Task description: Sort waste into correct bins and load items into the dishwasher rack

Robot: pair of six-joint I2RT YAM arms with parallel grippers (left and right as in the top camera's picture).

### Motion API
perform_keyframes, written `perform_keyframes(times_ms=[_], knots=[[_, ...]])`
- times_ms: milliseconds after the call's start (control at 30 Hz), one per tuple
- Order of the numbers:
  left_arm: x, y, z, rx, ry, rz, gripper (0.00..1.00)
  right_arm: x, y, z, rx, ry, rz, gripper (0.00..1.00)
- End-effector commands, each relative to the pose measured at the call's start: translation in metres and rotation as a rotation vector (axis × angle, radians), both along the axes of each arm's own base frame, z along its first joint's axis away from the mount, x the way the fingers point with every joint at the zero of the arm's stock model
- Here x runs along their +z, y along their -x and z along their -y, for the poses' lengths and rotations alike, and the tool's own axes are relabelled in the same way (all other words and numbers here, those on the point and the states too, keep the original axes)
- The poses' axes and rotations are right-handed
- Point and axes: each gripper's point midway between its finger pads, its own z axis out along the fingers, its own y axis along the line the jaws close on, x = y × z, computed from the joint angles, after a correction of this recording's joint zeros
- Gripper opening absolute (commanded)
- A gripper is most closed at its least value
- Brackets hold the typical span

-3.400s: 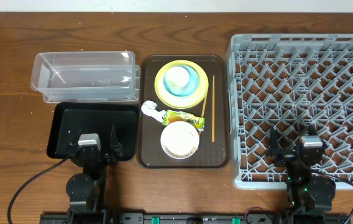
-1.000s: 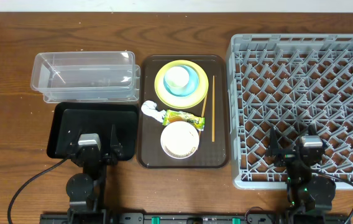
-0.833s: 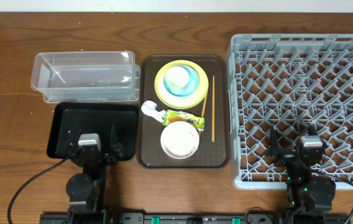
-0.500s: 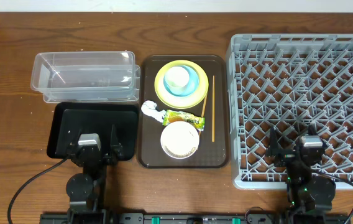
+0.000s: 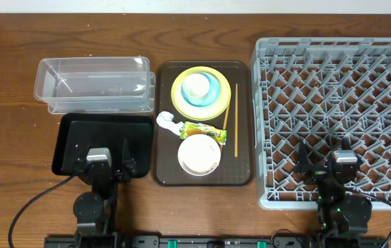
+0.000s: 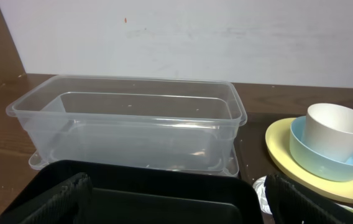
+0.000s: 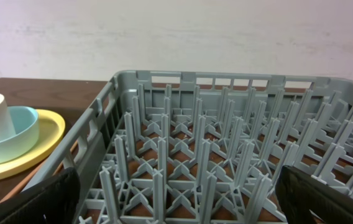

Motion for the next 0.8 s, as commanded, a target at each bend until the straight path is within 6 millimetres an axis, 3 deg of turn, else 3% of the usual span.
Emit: perform_keyframes(times_ms=[0, 633, 767], knots=[[-0.0165, 0.0015, -0.0049, 0.029, -0.01, -0.052, 0.91, 0.0003, 0.0003, 0.0012, -0.004, -0.011, 0.003, 0.99], [-0.0102, 0.0006, -0.0049, 0.029, -0.009, -0.026, 0.91, 0.0003, 0.0003, 0.0012, -0.004, -0.01, 0.003, 0.99], [-0.0116, 0.0008, -0.0048, 0.039, 0.077, -0.026, 0.92, 0.0003, 0.0003, 0.0012, -0.004, -0.011, 0.003, 0.99]])
